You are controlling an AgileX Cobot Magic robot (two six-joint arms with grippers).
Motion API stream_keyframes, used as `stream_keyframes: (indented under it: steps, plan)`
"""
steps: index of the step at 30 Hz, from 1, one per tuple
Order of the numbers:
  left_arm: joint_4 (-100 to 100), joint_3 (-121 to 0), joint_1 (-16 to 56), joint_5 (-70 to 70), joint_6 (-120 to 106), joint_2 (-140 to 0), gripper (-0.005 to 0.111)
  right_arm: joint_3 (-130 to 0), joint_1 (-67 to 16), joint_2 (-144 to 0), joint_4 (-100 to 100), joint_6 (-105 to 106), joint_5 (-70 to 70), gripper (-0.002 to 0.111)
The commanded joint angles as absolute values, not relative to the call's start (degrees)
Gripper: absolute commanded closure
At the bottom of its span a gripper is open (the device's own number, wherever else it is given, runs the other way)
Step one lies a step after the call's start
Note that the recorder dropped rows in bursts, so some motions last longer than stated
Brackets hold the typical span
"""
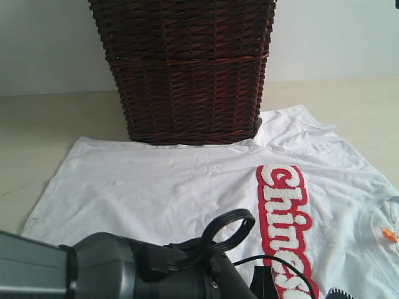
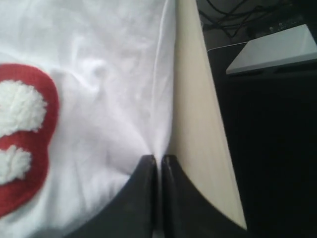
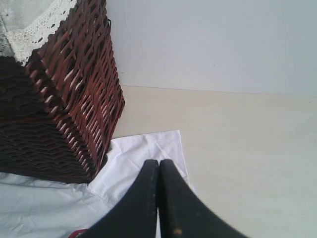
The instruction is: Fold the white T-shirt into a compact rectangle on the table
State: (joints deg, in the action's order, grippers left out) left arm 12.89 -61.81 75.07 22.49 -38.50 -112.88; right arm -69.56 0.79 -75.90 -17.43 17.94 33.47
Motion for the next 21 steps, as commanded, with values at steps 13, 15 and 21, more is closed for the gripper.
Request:
stream_keyframes:
  steps: [13, 15, 21]
  plan:
    - [18.9, -69.6, 59.8, 23.1, -39.9, -98.0, 0.107, -69.3, 1.0, -76.0, -17.9, 17.8, 32.4, 0.108]
    - [25.0, -69.6, 54.3, 21.6, -42.2, -98.9, 0.107, -69.3, 1.0, -76.3, -18.1, 17.8, 32.2, 0.108]
    - [39.4, -69.6, 42.3, 29.2, -52.3, -105.2, 0.099, -69.3, 1.0, -78.2, -18.1, 17.8, 30.8, 0.108]
